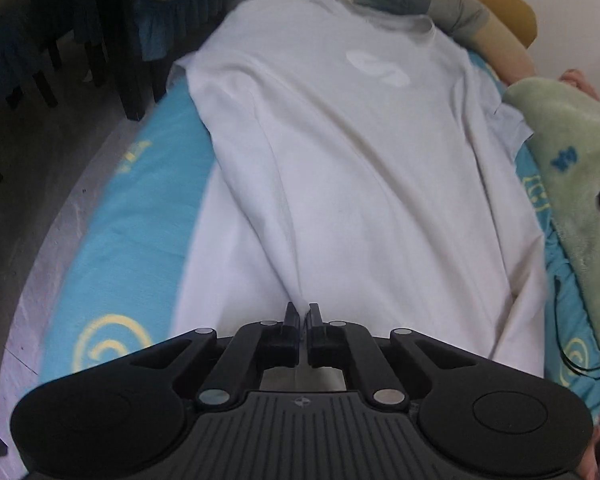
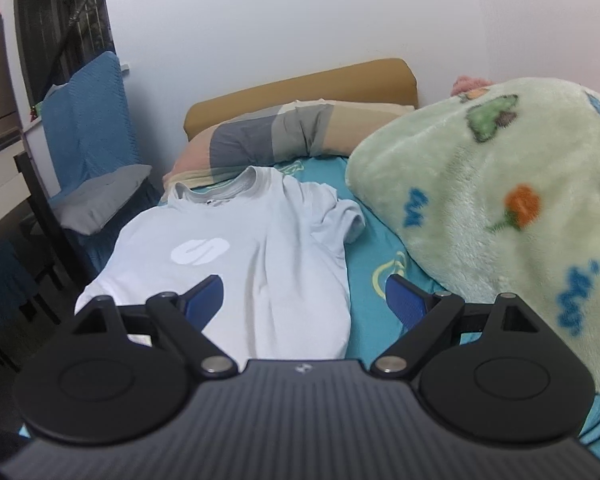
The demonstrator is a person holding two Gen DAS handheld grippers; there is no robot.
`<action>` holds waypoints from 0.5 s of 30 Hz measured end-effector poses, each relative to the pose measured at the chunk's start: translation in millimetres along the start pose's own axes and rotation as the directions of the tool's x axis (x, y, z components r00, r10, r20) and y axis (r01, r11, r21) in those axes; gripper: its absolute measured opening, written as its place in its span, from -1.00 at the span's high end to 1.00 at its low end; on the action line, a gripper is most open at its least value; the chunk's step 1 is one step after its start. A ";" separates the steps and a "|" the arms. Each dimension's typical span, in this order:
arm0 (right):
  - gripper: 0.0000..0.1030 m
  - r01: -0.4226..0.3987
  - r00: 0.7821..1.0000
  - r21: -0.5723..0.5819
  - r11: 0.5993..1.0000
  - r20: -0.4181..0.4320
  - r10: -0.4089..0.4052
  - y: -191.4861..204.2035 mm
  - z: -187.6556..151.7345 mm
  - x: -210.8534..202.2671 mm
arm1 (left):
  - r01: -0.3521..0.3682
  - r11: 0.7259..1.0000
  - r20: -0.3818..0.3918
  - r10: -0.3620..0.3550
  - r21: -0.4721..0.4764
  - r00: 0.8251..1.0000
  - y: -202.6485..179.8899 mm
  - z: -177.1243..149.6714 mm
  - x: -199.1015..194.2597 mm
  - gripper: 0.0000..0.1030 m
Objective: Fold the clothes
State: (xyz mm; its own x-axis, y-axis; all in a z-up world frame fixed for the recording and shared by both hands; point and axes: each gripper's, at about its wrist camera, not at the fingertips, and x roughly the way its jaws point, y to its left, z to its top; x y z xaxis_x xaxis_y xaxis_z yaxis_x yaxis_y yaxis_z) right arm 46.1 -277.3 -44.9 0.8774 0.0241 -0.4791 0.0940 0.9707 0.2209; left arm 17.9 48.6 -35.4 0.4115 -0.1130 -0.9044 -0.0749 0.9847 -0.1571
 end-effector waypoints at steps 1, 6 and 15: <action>-0.74 -0.001 1.000 0.000 1.000 -0.005 0.001 0.2 -0.4 0.3 | -0.004 1.000 -0.006 0.004 -0.005 1.000 12.2 1.6 -12.5 0.94; -0.73 -0.001 1.000 -0.040 0.999 -0.008 0.001 9.3 -1.1 4.0 | -0.144 0.989 -0.118 0.140 -0.027 0.983 85.5 25.0 -31.3 0.94; -0.73 -0.020 1.000 -0.052 0.998 0.001 0.020 15.7 0.0 3.8 | -0.204 0.976 -0.152 0.192 -0.069 0.969 108.1 35.0 -35.1 0.48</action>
State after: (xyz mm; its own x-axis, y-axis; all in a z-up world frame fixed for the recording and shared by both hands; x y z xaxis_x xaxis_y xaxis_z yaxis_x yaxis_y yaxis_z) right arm 50.9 -262.0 -43.3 0.8795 0.0437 -0.4739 0.0516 0.9811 0.1863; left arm 27.1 163.6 -6.7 0.2463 0.0595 -0.9674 -0.2203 0.9754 0.0039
